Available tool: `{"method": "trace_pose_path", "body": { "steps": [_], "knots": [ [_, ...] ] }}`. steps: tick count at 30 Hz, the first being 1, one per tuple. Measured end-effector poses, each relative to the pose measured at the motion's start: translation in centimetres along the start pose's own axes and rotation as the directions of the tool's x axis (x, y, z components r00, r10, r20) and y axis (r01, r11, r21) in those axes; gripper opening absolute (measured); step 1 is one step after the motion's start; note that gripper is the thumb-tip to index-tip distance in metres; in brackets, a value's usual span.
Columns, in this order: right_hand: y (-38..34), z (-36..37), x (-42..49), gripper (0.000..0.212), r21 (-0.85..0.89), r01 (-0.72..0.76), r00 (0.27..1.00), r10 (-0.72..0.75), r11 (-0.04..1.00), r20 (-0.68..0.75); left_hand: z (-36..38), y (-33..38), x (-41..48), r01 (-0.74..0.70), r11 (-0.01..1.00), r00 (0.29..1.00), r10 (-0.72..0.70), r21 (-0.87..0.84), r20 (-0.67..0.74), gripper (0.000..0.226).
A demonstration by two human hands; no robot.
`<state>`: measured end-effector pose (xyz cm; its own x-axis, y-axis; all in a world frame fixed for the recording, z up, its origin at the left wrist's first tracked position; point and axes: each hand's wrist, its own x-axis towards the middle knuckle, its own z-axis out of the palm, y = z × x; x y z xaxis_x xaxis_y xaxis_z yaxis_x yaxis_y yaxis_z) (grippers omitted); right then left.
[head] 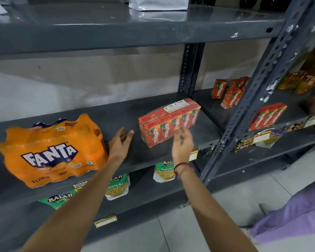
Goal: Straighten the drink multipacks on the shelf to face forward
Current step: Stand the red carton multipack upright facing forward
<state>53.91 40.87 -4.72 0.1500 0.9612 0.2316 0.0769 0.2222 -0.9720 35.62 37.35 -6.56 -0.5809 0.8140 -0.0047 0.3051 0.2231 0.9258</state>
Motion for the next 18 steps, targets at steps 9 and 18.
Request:
{"method": "trace_pose_path", "body": {
  "steps": [9, 18],
  "knots": [
    [1.2, -3.1, 13.1, 0.078, -0.149, -0.318, 0.929, 0.339, 0.936, 0.148, 5.1, 1.6, -1.6, -0.126, 0.986, 0.969, 0.146, -0.113, 0.197, 0.069],
    [2.7, -2.7, 10.5, 0.073, -0.174, -0.258, 0.956, 0.277, 0.95, 0.093, 3.9, 1.2, -0.9, -0.077, 0.997, 0.983, 0.076, -0.005, 0.166, 0.064]
  ]
}}
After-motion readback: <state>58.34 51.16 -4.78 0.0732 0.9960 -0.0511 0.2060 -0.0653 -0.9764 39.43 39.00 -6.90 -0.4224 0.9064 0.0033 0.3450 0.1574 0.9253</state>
